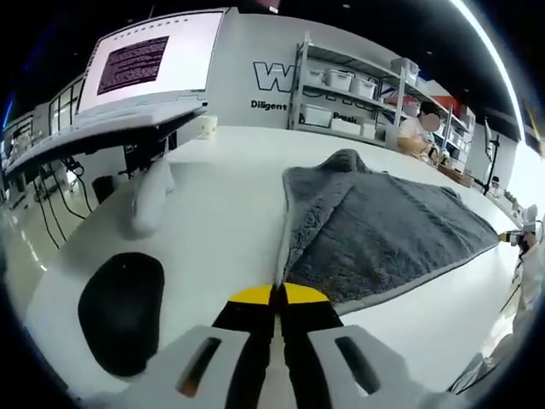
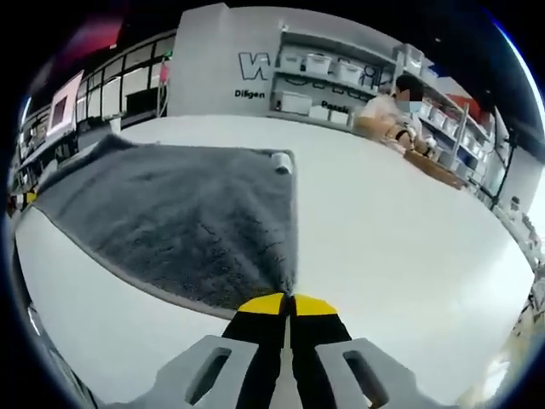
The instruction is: Open the folded towel by lifting each exposed corner and separating the folded layers until the towel lies flat within the target outline without major curled edges
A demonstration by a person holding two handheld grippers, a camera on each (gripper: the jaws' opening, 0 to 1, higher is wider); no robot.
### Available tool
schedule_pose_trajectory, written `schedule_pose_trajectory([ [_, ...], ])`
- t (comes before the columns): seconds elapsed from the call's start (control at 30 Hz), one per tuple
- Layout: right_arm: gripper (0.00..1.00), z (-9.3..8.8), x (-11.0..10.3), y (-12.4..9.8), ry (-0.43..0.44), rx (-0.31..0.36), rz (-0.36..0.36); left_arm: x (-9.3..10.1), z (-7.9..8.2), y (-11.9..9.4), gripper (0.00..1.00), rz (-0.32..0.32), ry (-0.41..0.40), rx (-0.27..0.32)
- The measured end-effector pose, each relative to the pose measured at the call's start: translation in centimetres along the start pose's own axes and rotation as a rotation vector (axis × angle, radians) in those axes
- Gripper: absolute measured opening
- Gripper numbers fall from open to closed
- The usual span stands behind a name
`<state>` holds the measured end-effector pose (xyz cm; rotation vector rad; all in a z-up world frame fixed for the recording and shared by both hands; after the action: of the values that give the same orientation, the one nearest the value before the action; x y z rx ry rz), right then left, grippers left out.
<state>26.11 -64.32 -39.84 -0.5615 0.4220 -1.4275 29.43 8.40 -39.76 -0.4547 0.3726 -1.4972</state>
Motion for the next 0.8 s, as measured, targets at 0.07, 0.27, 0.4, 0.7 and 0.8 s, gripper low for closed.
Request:
schedule_pose_trajectory([
  [0.07, 0.00, -0.1, 0.1, -0.2, 0.000, -0.002, -0.003, 0.0, -0.1, -0.1, 0.01, -0.002, -0.001, -0.004],
  [0.27, 0.00, -0.4, 0.5, -0.6, 0.004, -0.009, -0.011, 0.3, -0.4, -0.4, 0.01, -0.008, -0.002, -0.015],
  [0.4, 0.00, -0.5, 0.6, -0.8, 0.001, -0.014, -0.012, 0.3, -0.5, -0.7, 0.01, -0.010, -0.004, -0.018],
  [0.7, 0.00, -1.0, 0.8, -1.5, 0.004, -0.021, -0.019, 0.2, -0.8, -1.2, 0.01, -0.015, -0.005, -0.032],
  [0.8, 0.00, -1.1, 0.9, -1.7, 0.004, -0.025, -0.022, 0.2, -0.9, -1.3, 0.01, -0.015, -0.007, -0.036],
])
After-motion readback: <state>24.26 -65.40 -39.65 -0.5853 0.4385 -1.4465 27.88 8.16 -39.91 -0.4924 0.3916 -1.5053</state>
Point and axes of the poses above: the point that each gripper's makers call its tool centre point, and the gripper's own axes: y roughly forward along the fingers, x roughly to its right, z roughly out of its top, the point moved 7 cm from there along -y, roughly backward along the fingers, and after that the axes turned 9 degrees about z, right-handed, at the moved point
